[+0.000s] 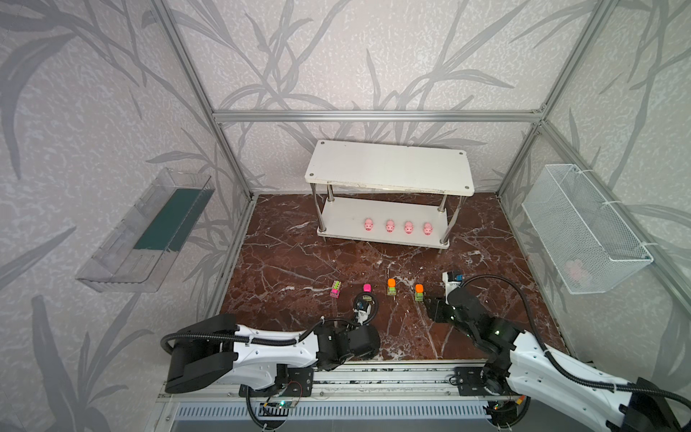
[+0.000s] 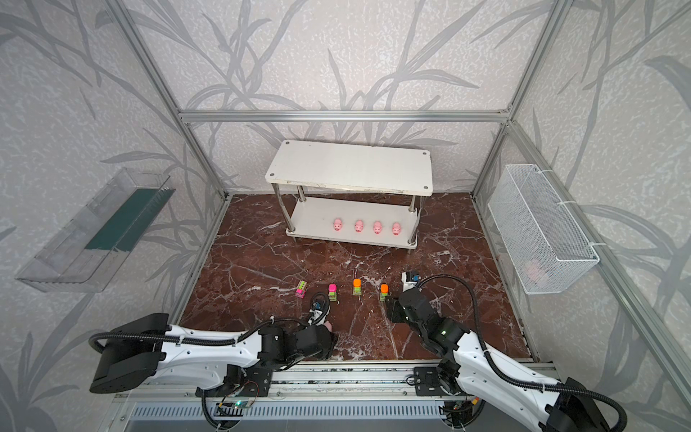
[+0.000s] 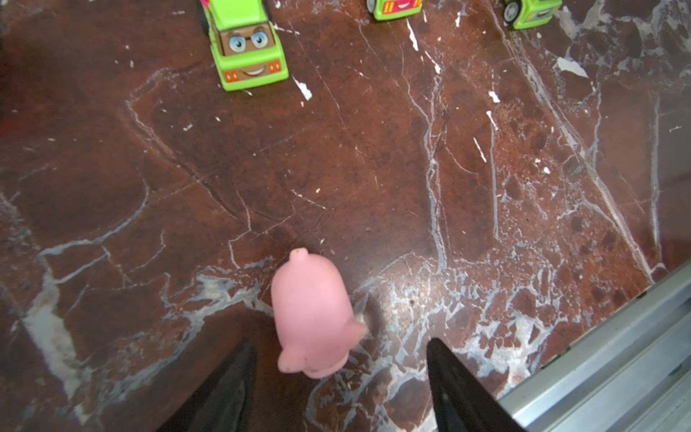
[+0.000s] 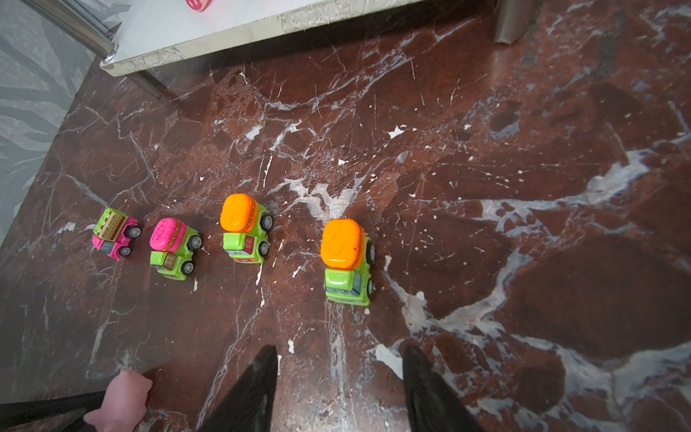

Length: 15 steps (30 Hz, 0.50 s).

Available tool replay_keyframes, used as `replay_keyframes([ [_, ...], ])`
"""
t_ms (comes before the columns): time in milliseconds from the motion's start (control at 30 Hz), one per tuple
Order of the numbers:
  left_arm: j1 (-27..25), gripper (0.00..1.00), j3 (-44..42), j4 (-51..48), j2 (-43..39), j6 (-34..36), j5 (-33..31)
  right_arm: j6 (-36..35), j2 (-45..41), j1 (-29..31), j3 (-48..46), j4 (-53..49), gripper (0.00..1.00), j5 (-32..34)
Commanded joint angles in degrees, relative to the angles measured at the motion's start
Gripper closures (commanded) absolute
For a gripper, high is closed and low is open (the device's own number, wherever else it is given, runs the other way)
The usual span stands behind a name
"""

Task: Place and organize the plastic toys onto the shelf
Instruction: 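Lower the left gripper around the pig and close it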

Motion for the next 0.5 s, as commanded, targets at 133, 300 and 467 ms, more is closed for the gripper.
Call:
replay_keyframes([
  [133,-0.02,0.35,0.78,-0.41,1.65,-2.46,-5.07,0.43,-0.7,0.27,-1.5,1.59,0.45,1.31],
  [300,0.11,0.38,2.7,-1.43,4.49,-2.31,-4.66,0.42,-0.17,0.17,-1.7,2.1,0.45,1.44],
  [467,0.29,0.4,5.09,-3.82,7.4,-2.74,-4.83,0.42,0.63,0.18,-1.86,2.97,0.45,1.4],
])
